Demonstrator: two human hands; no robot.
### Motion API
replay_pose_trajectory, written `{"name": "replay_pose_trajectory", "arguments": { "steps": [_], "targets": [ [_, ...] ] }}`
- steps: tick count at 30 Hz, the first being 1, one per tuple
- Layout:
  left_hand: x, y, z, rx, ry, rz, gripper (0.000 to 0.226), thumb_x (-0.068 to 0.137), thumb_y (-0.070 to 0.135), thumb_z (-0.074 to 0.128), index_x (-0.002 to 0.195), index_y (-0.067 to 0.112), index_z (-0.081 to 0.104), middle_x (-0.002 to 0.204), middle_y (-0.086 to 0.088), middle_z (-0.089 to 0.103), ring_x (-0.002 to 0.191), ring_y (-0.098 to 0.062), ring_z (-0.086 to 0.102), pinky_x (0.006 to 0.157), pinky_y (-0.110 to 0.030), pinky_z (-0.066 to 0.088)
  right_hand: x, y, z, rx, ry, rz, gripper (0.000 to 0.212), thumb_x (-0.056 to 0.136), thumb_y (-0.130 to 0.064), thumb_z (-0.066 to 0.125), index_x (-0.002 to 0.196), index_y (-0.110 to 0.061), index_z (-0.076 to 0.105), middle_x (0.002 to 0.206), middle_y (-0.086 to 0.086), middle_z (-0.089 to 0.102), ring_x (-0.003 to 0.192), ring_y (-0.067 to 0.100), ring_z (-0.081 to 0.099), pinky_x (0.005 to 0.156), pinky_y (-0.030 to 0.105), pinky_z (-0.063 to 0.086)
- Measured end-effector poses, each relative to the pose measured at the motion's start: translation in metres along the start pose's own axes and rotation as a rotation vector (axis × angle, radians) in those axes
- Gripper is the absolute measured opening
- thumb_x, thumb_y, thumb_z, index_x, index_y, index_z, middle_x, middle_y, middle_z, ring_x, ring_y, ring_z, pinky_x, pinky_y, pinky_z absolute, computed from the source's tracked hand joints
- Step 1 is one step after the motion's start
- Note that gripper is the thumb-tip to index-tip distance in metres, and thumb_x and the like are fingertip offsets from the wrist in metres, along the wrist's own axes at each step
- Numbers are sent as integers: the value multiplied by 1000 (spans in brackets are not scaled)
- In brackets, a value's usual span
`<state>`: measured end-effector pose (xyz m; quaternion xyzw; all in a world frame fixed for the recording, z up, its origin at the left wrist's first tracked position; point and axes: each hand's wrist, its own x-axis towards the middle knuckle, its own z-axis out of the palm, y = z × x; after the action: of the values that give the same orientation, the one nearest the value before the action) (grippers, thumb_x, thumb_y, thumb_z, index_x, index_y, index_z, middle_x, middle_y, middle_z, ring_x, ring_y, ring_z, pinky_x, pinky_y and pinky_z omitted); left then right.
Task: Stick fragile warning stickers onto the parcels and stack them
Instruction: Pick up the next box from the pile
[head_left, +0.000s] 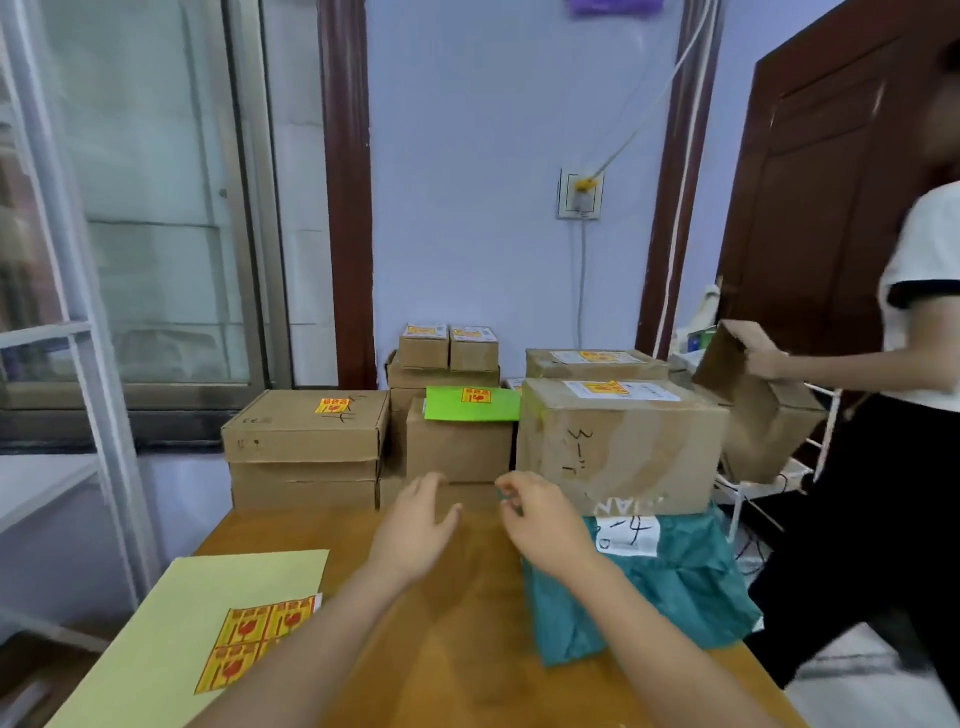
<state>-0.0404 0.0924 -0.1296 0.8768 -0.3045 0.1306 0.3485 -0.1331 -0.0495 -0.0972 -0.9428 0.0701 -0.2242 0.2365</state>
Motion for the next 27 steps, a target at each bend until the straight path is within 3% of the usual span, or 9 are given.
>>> {"name": "replay_pose_trajectory", "arguments": {
  "steps": [7, 12, 16, 20, 27],
  "targets": [
    [26, 47, -13, -72, 11, 34, 43, 96, 37, 47, 135, 18, 42, 139, -1, 46, 127, -17, 43, 102, -34, 40, -1, 24, -64, 22, 198, 26, 24, 91, -9, 47, 109, -12, 64, 107, 2, 63, 99, 21, 59, 86, 38, 48],
    [45, 67, -12, -156, -7, 6, 43, 97, 38, 46, 132, 14, 44, 134, -2, 50, 122, -18, 47, 99, -34, 41, 0, 46, -101, 64, 391, 85, 24, 92, -9, 47, 105, -18, 65, 103, -3, 63, 93, 15, 58, 80, 37, 49],
    [57, 81, -10, -335, 12, -96, 40, 97, 36, 47, 129, 12, 47, 123, -4, 54, 107, -16, 49, 86, -30, 39, 5, 64, -121, 38, 504, 115, 20, 90, -5, 48, 101, -12, 63, 99, -1, 58, 87, 15, 54, 70, 27, 37],
    [67, 91, -7, -373, 17, -126, 37, 98, 34, 46, 126, 11, 48, 110, 1, 51, 103, -17, 49, 82, -27, 35, 10, 79, -134, -9, 589, 167, 24, 87, -4, 50, 109, -6, 60, 113, 6, 51, 103, 24, 51, 80, 38, 45],
    [81, 111, -6, -507, 1, -192, 35, 99, 38, 41, 122, 12, 49, 113, 0, 51, 97, -15, 46, 80, -27, 33, 20, 99, -149, -66, 667, 375, 36, 89, -11, 52, 122, 1, 51, 128, 21, 44, 120, 36, 36, 96, 39, 29]
  ]
}}
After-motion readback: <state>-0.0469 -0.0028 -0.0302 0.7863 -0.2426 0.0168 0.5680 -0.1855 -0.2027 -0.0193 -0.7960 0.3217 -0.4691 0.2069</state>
